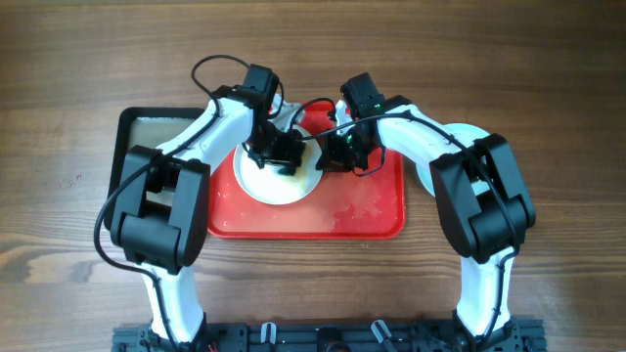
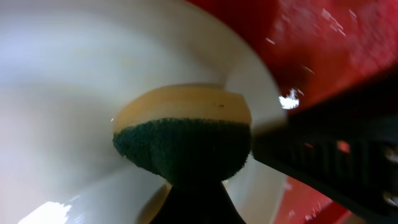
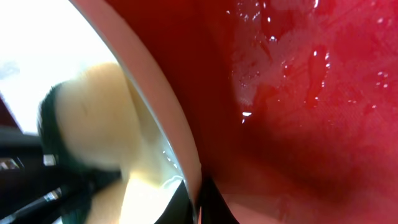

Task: Clean dirty plates on tray and stack at the side
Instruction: 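Scrub the white plate with the sponge in the left gripper, then lift the white plate with the right gripper and stack it on the blue plates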

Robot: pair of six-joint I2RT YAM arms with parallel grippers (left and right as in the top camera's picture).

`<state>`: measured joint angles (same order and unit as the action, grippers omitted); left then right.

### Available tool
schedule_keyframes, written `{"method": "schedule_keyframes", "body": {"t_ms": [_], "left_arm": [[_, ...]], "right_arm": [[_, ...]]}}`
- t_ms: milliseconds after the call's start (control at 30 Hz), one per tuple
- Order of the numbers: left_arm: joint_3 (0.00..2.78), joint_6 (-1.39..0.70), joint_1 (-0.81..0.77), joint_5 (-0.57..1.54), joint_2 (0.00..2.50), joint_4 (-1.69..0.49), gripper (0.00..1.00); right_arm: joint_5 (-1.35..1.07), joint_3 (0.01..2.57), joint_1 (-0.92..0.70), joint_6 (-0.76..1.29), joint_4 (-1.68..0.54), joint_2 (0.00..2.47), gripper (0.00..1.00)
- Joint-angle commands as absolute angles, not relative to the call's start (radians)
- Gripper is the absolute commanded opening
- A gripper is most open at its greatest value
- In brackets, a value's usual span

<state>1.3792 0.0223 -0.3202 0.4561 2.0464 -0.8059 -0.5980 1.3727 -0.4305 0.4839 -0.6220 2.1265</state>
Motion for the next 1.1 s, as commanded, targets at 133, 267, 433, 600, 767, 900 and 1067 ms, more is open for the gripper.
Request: {"method": "schedule_keyframes", "body": {"t_ms": [133,267,433,600,767,900,1067], "left_arm": [[1.395,-0.114,-0.304,0.119,2.069,-0.715,0.04],[1.395,-0.481,-0.294,-0.435,2.069,-0.736,0.04],[1.395,-0.345,-0.297,-0.13,2.069,-0.924,0.04],[1.395,0.122,-0.297,0.513,2.069,-1.005,0.04],[1.395,0.01,-0.296,0.381,2.069,-0.808,0.04],[1.396,-0.423,-0.296,-0.361,2.069,-0.709,0.04],[1.491,-0.488,-0.29,-0.546,2.062,-0.913,0.04]], "right_arm": [[-0.623,1.36,-0.442,0.455,-0.618,2.154,0.04],[-0.622,1.36,-0.442,0.455,-0.615,2.154,0.04],[-0.622,1.36,-0.442,0.454,-0.605,2.154,0.04],[-0.623,1.36,-0.442,0.452,-0.6,2.154,0.04],[-0.623,1.36,-0.442,0.452,-0.6,2.154,0.04],[-0.623,1.36,-0.442,0.452,-0.604,2.154,0.04],[-0.622,1.361,-0.44,0.456,-0.591,2.154,0.04]]}}
